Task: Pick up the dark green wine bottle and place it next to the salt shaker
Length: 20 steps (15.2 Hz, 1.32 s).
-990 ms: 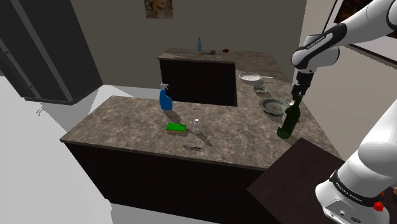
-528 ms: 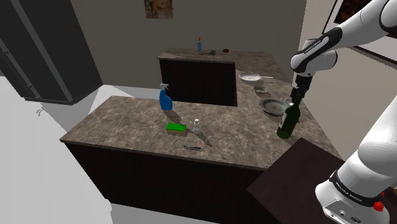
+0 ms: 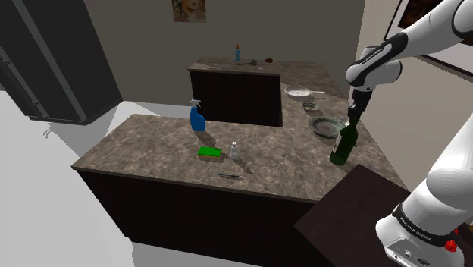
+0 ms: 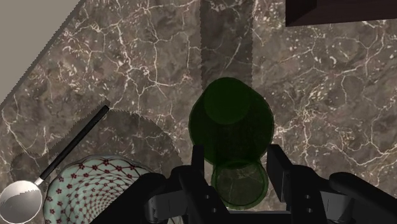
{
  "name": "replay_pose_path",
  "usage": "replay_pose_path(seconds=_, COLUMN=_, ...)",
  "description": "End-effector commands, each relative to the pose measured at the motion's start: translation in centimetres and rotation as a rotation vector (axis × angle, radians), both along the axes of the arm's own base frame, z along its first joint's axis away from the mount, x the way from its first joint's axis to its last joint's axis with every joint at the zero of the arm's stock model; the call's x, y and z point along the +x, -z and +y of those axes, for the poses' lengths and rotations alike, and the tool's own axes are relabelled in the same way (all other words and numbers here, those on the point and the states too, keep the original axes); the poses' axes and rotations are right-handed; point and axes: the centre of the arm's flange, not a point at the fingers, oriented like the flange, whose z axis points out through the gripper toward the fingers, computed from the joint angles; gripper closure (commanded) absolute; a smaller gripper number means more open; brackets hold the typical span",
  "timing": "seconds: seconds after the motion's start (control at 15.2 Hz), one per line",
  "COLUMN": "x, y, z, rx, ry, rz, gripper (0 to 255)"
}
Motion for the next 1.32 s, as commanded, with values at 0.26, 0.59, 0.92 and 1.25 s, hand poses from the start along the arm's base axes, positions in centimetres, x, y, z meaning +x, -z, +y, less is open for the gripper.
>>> replay_pose_path(seconds=0.26, x=0.0, y=0.0, z=0.0, rx=0.0, ry=0.0, rz=0.0, gripper=255)
replay_pose_path(seconds=0.59, x=0.0, y=-2.6, z=0.0, rx=0.0, ry=0.0, rz=0.0, gripper=255)
replay_pose_path(seconds=0.92, x=0.0, y=-5.3, z=0.0, rx=0.0, ry=0.0, rz=0.0, gripper=255)
replay_pose_path(seconds=1.25, x=0.0, y=-7.9, z=0.0, rx=0.0, ry=0.0, rz=0.0, gripper=255)
